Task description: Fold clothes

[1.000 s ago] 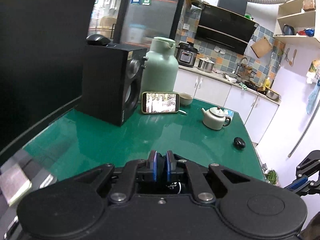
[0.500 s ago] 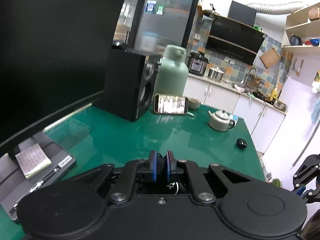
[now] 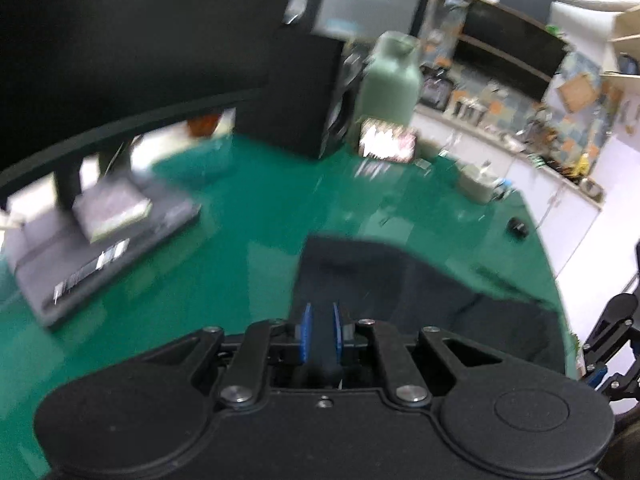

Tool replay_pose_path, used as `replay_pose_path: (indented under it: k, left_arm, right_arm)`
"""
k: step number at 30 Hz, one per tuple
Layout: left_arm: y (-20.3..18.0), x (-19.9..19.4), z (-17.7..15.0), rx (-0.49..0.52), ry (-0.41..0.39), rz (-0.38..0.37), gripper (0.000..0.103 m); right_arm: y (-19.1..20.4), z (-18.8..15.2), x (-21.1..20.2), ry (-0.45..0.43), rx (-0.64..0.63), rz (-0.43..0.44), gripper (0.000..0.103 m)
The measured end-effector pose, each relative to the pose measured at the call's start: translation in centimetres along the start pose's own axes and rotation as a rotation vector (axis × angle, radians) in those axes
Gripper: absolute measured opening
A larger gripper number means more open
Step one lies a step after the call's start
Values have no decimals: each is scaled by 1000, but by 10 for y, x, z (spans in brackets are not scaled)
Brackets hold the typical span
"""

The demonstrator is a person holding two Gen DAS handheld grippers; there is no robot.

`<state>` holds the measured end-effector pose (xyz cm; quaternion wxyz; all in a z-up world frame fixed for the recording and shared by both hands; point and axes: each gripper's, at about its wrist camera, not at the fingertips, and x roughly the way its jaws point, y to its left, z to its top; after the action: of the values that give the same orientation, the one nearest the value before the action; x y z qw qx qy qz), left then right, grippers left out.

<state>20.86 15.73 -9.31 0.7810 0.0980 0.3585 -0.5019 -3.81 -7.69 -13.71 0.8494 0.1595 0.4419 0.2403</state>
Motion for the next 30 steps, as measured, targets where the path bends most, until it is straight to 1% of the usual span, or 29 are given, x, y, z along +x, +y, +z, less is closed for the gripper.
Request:
replay_pose_path:
  k: [1,2,3,4,5,6,7,8,9,10,12,13,14,16,17,19,20,23,24,27,30]
  left_arm:
    - [3,2,-4,-3,15,13,18]
    - [5,2,-8,-2,27,25,24]
    - [7,2,-12,-2,38,38,31]
    - [9,0,-14,-4,41,55,33]
    - [11,-3,-16,-7,43,73,38]
    - [16,-7,-16,-23,37,96,43]
    - [21,-12,-16,-41,30,121,46]
    - [22,-16,-13,-49,21,141,49]
    - [22,-19,-11,-48,13,151,52]
    - [22,-22,-9,-45,6,159,53]
    - [12,-28,-3,-27,-20,157,58]
    - [3,-30,0,-16,-40,136,60]
    - [-2,-30,1,-12,-51,122,63]
    - [-15,-26,3,-6,-64,85,64]
    - [-26,-19,4,-1,-65,50,64]
    - [-40,-8,3,7,-57,15,64]
    - [-45,-3,1,2,-53,2,64]
    - [-51,10,-1,-27,-43,-35,64]
    - [-53,16,-3,-44,-30,-46,64]
    - [-53,27,-7,-54,2,-57,64]
    - [-51,39,-12,-61,44,-41,64]
  right_arm:
    - [-1,-2,3,10,-1,-1,11]
    - [-3,-5,9,40,3,-7,11]
    - [-2,-6,9,47,4,-5,11]
    - [-2,-6,8,51,5,-1,16]
    - [0,-7,8,60,13,9,18]
    - [1,-8,6,59,18,11,33]
    - [2,-9,3,58,23,12,60]
    - [4,-8,-7,23,48,18,72]
    - [5,-7,-12,-1,54,22,80]
    - [6,-6,-17,-26,60,26,81]
    - [7,-4,-39,-95,98,48,82]
    - [6,-4,-45,-111,109,36,79]
    - [6,-6,-52,-124,112,0,72]
    - [5,-11,-54,-90,103,-82,10]
    - [4,-13,-56,-73,98,-123,6]
    - [4,-17,-53,-45,78,-197,6]
    - [4,-18,-51,-36,67,-210,6]
    - [13,-15,-45,-45,30,-184,6]
    - [19,-13,-40,-46,0,-177,6]
    - [20,-12,-32,-20,-16,-175,6]
    - [19,-13,-24,15,-12,-181,6]
